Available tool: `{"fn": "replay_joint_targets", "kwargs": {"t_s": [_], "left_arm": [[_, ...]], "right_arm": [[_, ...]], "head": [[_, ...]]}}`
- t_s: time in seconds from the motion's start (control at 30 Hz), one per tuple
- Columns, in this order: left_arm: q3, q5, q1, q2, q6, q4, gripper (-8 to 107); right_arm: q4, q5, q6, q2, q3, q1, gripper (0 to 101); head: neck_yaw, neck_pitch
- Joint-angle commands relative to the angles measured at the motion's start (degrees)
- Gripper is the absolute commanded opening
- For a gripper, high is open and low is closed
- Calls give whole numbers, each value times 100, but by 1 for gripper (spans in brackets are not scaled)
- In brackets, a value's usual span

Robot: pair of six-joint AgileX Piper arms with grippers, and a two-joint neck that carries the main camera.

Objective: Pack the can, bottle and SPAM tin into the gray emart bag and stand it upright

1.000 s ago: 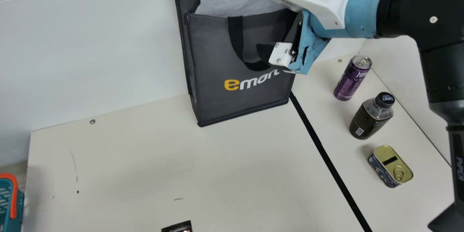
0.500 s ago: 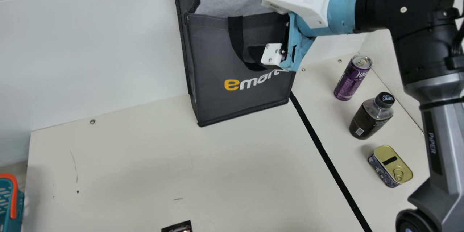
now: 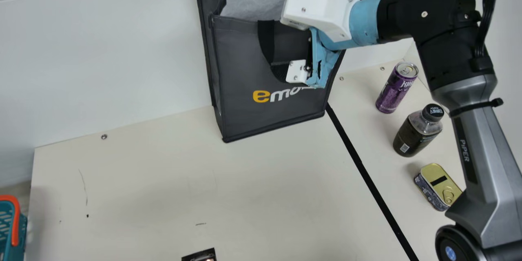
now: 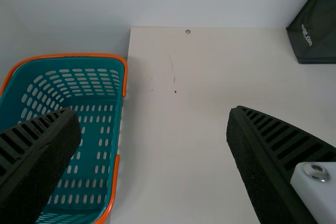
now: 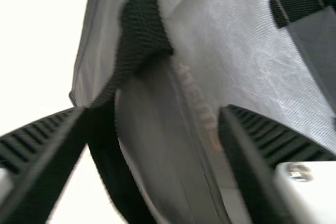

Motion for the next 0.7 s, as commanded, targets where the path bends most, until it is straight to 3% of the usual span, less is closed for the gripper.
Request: {"fn": "replay_joint_targets", "kwargs": {"t_s": [0.0, 0.27, 0.67], "left_arm": [[0, 0, 0, 0, 0, 0, 90], [0, 0, 0, 0, 0, 0, 90], [0, 0, 0, 0, 0, 0, 90]], "right_arm": [[29, -1, -28, 9, 17, 3, 55], [155, -1, -154, 58, 76, -26, 2], [250, -1, -250, 66, 93, -29, 0]], "head": [[-5, -130], [-5, -130], [-5, -130]]}}
